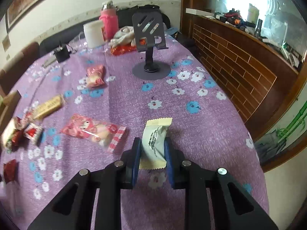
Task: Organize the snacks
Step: 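Grasp the red gold-print candy with the left gripper while right holds cream packet, then carry both snacks over the box and open the left gripper to drop red candy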
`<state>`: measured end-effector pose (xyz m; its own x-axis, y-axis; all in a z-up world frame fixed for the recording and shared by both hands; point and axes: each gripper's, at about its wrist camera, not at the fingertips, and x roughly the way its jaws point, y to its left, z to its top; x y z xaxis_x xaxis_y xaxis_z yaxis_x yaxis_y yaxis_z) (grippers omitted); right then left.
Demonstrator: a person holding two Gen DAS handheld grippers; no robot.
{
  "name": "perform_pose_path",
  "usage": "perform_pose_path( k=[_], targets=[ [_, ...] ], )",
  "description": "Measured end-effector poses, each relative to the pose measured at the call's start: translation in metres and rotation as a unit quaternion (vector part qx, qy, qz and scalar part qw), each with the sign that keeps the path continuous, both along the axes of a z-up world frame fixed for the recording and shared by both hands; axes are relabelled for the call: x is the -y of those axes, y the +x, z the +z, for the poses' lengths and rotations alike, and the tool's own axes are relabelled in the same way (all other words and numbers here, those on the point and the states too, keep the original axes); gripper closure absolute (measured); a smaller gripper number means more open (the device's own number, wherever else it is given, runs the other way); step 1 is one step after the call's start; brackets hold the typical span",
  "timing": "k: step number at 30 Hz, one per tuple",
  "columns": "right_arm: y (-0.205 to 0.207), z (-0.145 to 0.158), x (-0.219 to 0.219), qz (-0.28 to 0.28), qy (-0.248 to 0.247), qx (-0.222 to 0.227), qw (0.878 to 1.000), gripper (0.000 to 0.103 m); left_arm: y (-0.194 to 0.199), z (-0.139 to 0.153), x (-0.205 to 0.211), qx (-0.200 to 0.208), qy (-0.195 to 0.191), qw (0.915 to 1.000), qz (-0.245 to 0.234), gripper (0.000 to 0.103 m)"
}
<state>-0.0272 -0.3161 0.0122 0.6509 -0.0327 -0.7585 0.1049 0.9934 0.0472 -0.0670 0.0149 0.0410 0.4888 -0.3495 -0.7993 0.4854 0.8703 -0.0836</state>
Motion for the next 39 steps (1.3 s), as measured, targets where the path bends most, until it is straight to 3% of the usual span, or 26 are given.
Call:
perform_pose_path(
  k=[2, 3, 4, 10, 12, 21, 31, 39],
  targets=[
    [-0.006, 0.006, 0.001, 0.005, 0.024, 0.009, 1.000, 0.080, 0.003, -0.004, 0.007, -0.002, 0.005, 1.0000, -0.008, 0.027],
    [-0.009, 0.009, 0.001, 0.009, 0.034, 0.015, 0.999, 0.080, 0.005, -0.007, 0.011, -0.003, 0.013, 0.9999, -0.011, 0.041],
    [-0.012, 0.013, -0.001, 0.015, 0.041, 0.022, 0.999, 0.080, 0.008, -0.012, 0.016, -0.011, 0.019, 0.9996, -0.016, 0.047],
    [-0.026, 0.039, -0.023, 0.056, 0.047, 0.059, 0.996, 0.080, 0.012, -0.027, 0.031, -0.015, 0.034, 0.9991, -0.020, 0.051],
    [-0.028, 0.045, -0.034, 0.078, 0.056, 0.063, 0.993, 0.080, 0.011, -0.028, 0.032, -0.003, 0.046, 0.9989, -0.011, 0.063],
    [-0.027, 0.044, -0.091, 0.163, 0.079, 0.050, 0.982, 0.080, 0.014, -0.021, 0.006, -0.012, -0.020, 0.9991, 0.036, 0.068],
    [-0.027, 0.054, -0.156, 0.242, 0.079, 0.044, 0.966, 0.080, 0.006, 0.009, -0.029, 0.026, -0.062, 0.9951, 0.073, 0.068],
    [-0.022, 0.064, -0.215, 0.310, 0.083, 0.033, 0.947, 0.080, 0.003, 0.027, -0.075, 0.056, -0.082, 0.9860, 0.134, 0.068]
  ],
)
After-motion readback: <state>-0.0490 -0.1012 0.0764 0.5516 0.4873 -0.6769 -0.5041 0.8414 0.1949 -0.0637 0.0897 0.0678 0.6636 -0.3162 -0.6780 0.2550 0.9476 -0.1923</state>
